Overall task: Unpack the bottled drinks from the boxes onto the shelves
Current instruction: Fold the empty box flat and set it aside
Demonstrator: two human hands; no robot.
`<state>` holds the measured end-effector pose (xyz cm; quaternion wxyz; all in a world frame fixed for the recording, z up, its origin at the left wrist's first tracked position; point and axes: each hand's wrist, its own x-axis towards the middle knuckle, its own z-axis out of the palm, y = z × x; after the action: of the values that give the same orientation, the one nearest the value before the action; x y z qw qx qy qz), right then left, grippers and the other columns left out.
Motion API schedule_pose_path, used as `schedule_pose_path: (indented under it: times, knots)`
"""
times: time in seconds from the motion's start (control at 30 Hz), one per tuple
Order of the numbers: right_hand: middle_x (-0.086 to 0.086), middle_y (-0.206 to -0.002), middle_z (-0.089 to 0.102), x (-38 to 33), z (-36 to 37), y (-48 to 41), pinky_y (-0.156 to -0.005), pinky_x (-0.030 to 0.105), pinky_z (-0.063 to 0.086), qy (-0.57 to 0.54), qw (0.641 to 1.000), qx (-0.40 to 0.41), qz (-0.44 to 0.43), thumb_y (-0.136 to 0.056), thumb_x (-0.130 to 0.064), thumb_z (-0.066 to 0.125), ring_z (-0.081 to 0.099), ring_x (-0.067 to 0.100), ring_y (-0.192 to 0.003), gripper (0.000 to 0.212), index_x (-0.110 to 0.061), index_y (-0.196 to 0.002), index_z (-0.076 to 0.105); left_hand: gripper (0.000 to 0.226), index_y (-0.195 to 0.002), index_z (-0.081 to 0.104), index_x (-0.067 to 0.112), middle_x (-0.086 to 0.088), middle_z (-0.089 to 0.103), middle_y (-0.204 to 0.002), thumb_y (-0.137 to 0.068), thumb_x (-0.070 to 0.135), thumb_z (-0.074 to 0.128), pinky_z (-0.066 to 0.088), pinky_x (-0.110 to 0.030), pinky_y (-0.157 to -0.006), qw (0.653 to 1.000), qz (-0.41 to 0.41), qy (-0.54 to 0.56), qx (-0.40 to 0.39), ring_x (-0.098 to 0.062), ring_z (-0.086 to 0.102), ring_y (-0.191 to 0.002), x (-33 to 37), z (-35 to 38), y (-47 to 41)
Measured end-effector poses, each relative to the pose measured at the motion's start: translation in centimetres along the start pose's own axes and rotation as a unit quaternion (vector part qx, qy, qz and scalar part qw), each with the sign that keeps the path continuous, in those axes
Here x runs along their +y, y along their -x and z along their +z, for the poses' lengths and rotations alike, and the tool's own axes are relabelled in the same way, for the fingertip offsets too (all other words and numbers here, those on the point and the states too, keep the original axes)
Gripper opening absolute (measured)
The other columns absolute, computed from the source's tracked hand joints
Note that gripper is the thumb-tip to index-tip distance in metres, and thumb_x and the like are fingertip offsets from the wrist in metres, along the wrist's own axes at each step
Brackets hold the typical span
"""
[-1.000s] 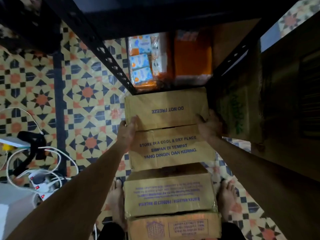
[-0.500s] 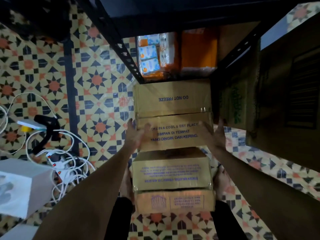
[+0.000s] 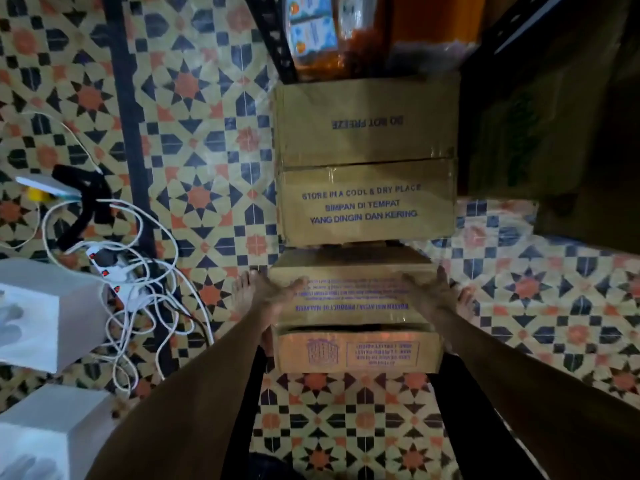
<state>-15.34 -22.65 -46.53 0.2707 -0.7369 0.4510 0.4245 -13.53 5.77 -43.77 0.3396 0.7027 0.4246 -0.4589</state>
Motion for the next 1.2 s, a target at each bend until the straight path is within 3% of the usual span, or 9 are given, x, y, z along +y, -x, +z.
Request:
schedule_pose_path:
  times: [0.13, 0.23, 0.37, 0.43, 0.77, 0.87, 0.93, 1.03, 1.2]
  knots:
    - [0.019, -0.158, 0.034, 0.2, -0.3, 0.2, -0.114, 0.041, 0.03, 0.033, 0.999, -0.012, 0.008, -0.087, -0.071, 0.057, 0.032, 0.036, -0.145, 0.099, -0.01, -0.156, 0.021, 0.089, -0.154, 0.025, 0.01, -0.009, 0.032, -0.158, -0.088, 0.054, 0.067, 0.024, -0.032, -0.114, 1.0, -0.005, -0.017, 0.025, -0.027, 0.027, -0.147, -1.8, 0.6, -0.7]
    - [0.019, -0.163, 0.024, 0.4, -0.6, 2.2, -0.122, 0.048, 0.018, 0.063, 0.998, -0.013, 0.014, -0.072, -0.093, 0.045, 0.023, 0.039, -0.15, 0.12, -0.016, -0.159, 0.015, 0.13, -0.152, 0.028, 0.027, -0.004, 0.025, -0.161, -0.049, 0.101, 0.054, 0.02, -0.048, -0.122, 0.992, 0.026, -0.081, 0.089, -0.027, 0.017, -0.151, -4.4, 0.0, -2.2]
    - [0.016, -0.168, 0.006, 1.0, -2.5, 5.3, -0.125, 0.052, 0.004, 0.14, 0.989, 0.037, 0.019, -0.037, -0.113, 0.013, 0.0, 0.035, -0.155, 0.153, -0.021, -0.159, 0.022, 0.107, -0.133, 0.043, 0.051, 0.005, 0.057, -0.139, -0.04, 0.095, 0.069, 0.05, -0.049, -0.1, 0.999, 0.008, -0.015, 0.042, -0.02, 0.057, -0.125, -9.6, -0.9, -6.3]
    - [0.014, -0.169, 0.001, 1.8, -3.5, 6.8, -0.125, 0.049, 0.006, 0.147, 0.988, 0.03, 0.028, -0.027, -0.114, 0.007, -0.002, 0.031, -0.156, 0.164, -0.019, -0.16, 0.021, 0.105, -0.131, 0.05, 0.043, 0.008, 0.063, -0.13, -0.041, 0.091, 0.073, 0.05, -0.047, -0.099, 0.999, 0.014, 0.013, 0.041, -0.019, 0.061, -0.118, -7.4, -2.7, -1.3]
    - [0.006, -0.153, 0.045, 0.3, -11.1, 17.1, -0.116, 0.049, 0.033, 0.015, 1.0, -0.007, -0.003, -0.037, -0.112, 0.036, 0.04, 0.029, -0.142, 0.142, -0.024, -0.148, 0.039, 0.079, -0.118, 0.064, 0.028, 0.007, 0.073, -0.104, -0.056, 0.072, 0.084, 0.053, -0.036, -0.093, 0.995, 0.052, 0.084, 0.022, -0.017, 0.069, -0.096, 1.3, -10.6, 18.5]
    - [0.01, -0.148, 0.047, -5.4, -16.0, 24.1, -0.112, 0.043, 0.037, -0.025, 0.999, -0.032, -0.031, -0.069, -0.088, 0.061, 0.046, 0.033, -0.136, 0.108, -0.018, -0.148, 0.038, 0.047, -0.1, 0.068, 0.026, 0.006, 0.074, -0.084, -0.07, 0.06, 0.082, 0.053, -0.028, -0.075, 0.993, 0.07, 0.096, -0.009, -0.015, 0.071, -0.081, 5.4, -12.4, 22.0]
    - [0.014, -0.145, 0.05, -7.3, -17.6, 24.7, -0.106, 0.041, 0.043, -0.063, 0.997, -0.023, -0.04, -0.08, -0.072, 0.067, 0.05, 0.033, -0.131, 0.095, -0.011, -0.147, 0.039, 0.067, -0.104, 0.07, 0.025, 0.002, 0.077, -0.088, -0.058, 0.071, 0.083, 0.057, -0.033, -0.08, 0.993, 0.064, 0.097, -0.004, -0.015, 0.073, -0.081, 6.9, -13.2, 20.2]
    - [0.009, -0.133, 0.061, -9.6, -18.5, 22.7, -0.1, 0.042, 0.051, -0.118, 0.991, -0.002, -0.06, -0.062, -0.085, 0.069, 0.058, 0.032, -0.12, 0.104, -0.015, -0.137, 0.05, 0.102, -0.116, 0.066, 0.027, 0.002, 0.076, -0.102, -0.034, 0.085, 0.082, 0.058, -0.047, -0.088, 0.99, 0.078, 0.118, 0.023, -0.022, 0.074, -0.09, 7.2, -13.4, 11.9]
    - [0.011, -0.14, 0.053, -14.5, -20.1, 21.2, -0.09, 0.034, 0.05, -0.126, 0.989, -0.002, -0.076, -0.08, -0.071, 0.067, 0.057, 0.031, -0.124, 0.105, -0.008, -0.155, 0.03, 0.096, -0.12, 0.06, 0.022, 0.005, 0.068, -0.114, -0.045, 0.077, 0.084, 0.053, -0.044, -0.096, 0.984, 0.113, 0.125, 0.061, -0.016, 0.064, -0.105, 14.8, -15.4, 12.3]
